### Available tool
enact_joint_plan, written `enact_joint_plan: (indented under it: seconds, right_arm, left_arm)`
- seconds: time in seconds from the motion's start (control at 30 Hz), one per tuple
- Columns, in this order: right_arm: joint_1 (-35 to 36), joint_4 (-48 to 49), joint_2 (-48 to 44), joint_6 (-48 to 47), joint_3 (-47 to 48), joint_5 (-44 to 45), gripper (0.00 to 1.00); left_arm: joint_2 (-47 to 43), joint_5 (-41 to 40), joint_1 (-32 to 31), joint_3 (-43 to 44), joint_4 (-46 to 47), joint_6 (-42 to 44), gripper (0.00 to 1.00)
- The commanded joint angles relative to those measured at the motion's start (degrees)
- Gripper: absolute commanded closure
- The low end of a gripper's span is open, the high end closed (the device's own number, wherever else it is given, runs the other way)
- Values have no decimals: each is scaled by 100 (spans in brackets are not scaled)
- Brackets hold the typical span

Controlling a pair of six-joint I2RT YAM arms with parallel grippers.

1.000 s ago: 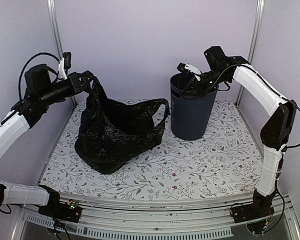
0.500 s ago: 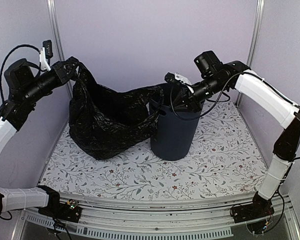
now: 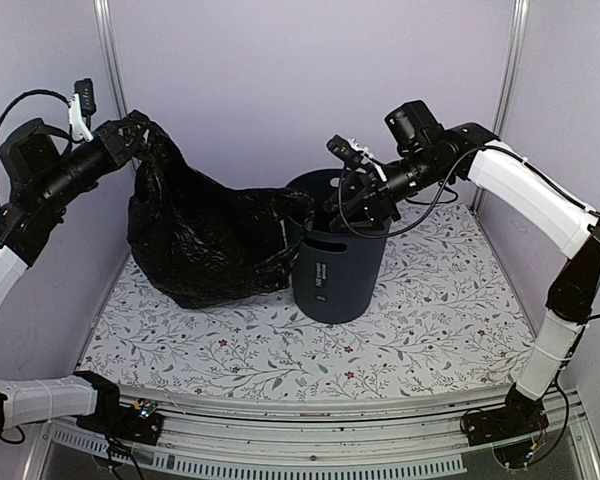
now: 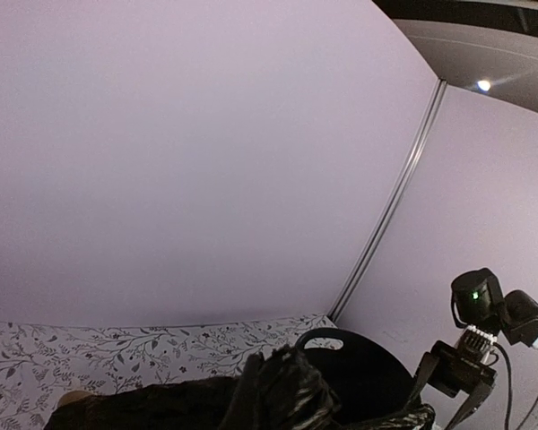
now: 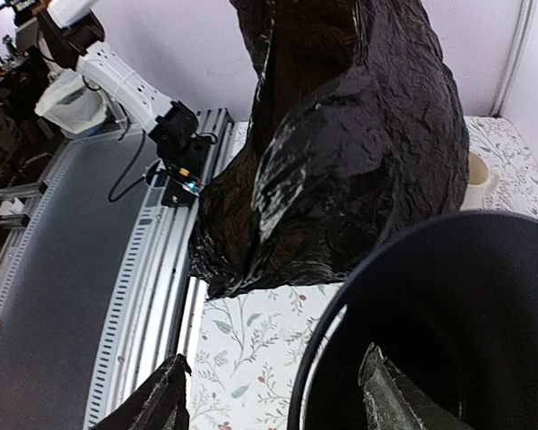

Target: Put the trash bags into the trash bin

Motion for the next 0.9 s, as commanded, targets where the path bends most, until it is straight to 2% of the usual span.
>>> enact_joint_plan:
  seconds: [0.0,0.23,0.47,0.6,0.87]
  right_arm:
    - [23,17,224,377,335,-1018,33]
    - [46,305,437,883,282,-2166,34]
    - [286,1187,277,1566,-488,-1935,35]
    - [480,1413,389,1817,-519,-1679,38]
    - [764,2170,421,2495,-561,-1580,50]
  left_arm:
    - [-73,-64,26,37,19,-3,100]
    - [-33,41,25,55,44,-69,100]
    - [-103,-13,30,47,16,-72,100]
    - [-102,3,27,-1,56,-102,100]
    - [-116,17,25,-14,88,-106,100]
